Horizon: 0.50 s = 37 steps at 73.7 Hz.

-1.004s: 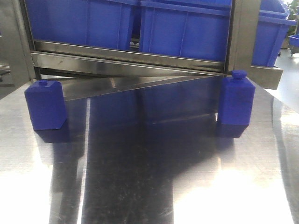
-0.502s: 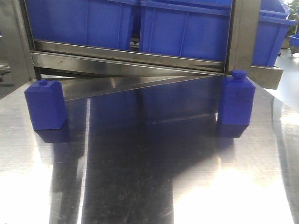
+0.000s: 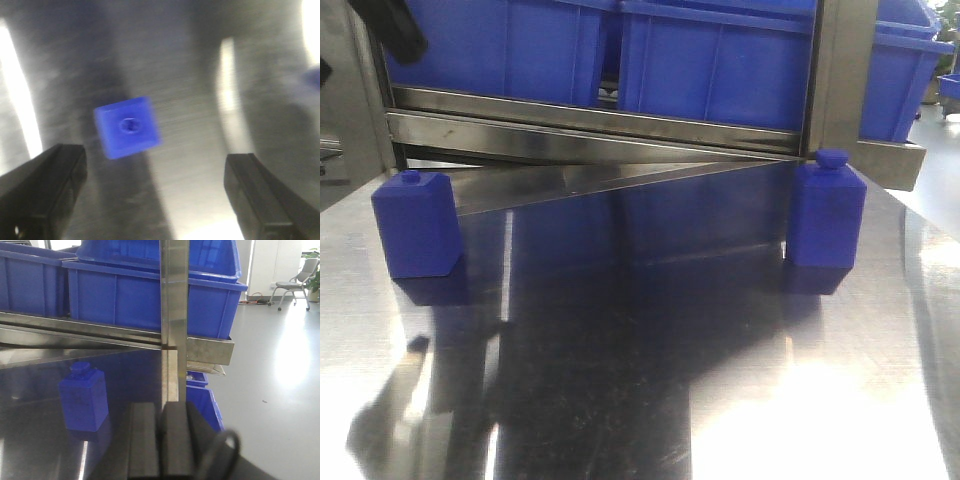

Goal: Pick and sort blue part to right shelf
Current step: 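Lower the left gripper onto the nearer blue block and grasp it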

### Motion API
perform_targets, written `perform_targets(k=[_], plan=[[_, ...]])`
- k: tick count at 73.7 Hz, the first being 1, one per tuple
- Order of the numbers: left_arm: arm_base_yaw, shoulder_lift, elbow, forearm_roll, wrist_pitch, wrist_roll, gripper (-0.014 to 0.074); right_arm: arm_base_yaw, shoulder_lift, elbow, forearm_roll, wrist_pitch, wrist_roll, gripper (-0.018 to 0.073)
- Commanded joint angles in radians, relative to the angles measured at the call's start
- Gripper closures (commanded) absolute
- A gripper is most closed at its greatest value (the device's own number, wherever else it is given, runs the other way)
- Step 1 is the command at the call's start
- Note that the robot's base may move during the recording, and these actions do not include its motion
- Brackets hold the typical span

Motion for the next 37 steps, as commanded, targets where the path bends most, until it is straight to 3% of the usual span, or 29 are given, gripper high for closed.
perform_targets(k=[1, 17, 37], plan=[[-0.029, 0.019, -0.068, 0.091, -0.011, -0.135, -0.0022, -0.003, -0.022, -0.022, 0.001, -0.092, -0.007, 0.0504], [-0.031, 0.135, -0.105, 0.072, -0.003, -0.207, -0.0022, -0.003, -0.022, -0.022, 0.001, -0.092, -0.007, 0.0504], [-0.031, 0.251, -0.105, 0.068, -0.016, -0.207, -0.0022, -0.003, -0.022, -0.022, 0.001, -0.092, -0.007, 0.0504]])
